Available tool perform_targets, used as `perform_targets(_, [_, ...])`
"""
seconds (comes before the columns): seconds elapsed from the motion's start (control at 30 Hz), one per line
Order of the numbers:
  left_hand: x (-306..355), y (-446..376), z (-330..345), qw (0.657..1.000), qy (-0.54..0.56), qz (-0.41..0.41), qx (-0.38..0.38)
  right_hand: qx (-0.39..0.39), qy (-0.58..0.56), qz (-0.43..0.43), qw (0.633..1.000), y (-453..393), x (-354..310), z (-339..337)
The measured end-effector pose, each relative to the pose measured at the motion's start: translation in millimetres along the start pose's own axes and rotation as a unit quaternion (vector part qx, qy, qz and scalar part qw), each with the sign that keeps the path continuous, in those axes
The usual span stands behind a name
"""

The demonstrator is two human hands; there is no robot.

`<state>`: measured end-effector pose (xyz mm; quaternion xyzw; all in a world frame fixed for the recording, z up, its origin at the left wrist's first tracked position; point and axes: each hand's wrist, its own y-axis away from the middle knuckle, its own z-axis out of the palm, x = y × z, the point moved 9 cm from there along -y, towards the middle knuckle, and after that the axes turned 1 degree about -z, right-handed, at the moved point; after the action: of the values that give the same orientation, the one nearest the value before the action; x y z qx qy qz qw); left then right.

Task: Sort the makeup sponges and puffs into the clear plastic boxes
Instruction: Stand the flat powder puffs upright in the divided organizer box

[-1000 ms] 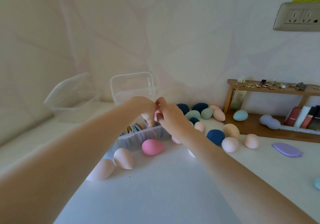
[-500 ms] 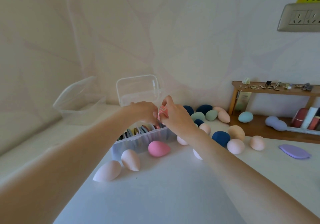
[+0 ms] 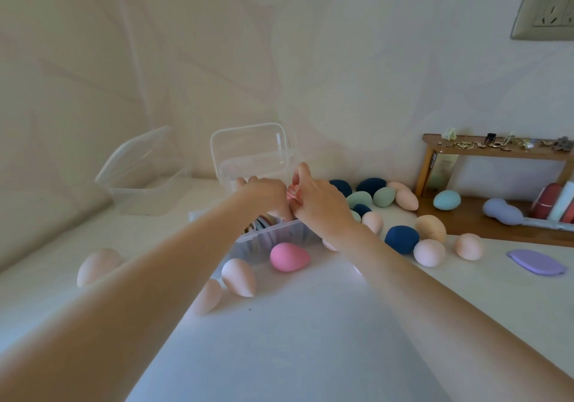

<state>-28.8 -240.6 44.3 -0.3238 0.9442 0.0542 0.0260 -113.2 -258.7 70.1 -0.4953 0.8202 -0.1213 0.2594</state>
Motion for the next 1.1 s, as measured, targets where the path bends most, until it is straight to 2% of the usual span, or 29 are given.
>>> perform_targets(0.27, [-1.6, 5.6, 0.2, 0.999, 0.023, 0.019, 0.025, -0.164, 0.053, 0.067, 0.983, -15.0, 0.6, 17.2])
perform_targets(0.37, [-4.3, 5.0, 1.4, 0.999, 0.036, 0.018, 0.035, -0.163, 0.05, 0.063, 0.983, -16.7, -2.5, 19.3])
perform_targets(0.47, [-7.7, 3.6, 0.5, 0.997, 0.051, 0.016, 0.047, -0.123, 0.01, 0.015, 0.992, -12.7, -7.4, 17.0])
perform_targets(0.57, [-8.2, 3.0, -1.2, 0.998, 0.048, 0.015, 0.043, -0.102, -0.04, 0.015, 0.994, -8.7, -3.2, 12.6])
perform_targets(0.77, [-8.1, -0.7, 2.3, 1.0, 0.019, -0.01, 0.006, -0.242, -0.033, 0.025, 0.969, -14.1, -0.3, 16.5])
perform_targets(1.1, [-5.1, -0.7, -2.7, 0.998, 0.034, 0.032, 0.041, -0.319, 0.079, 0.02, 0.944, -24.9, -10.7, 26.5])
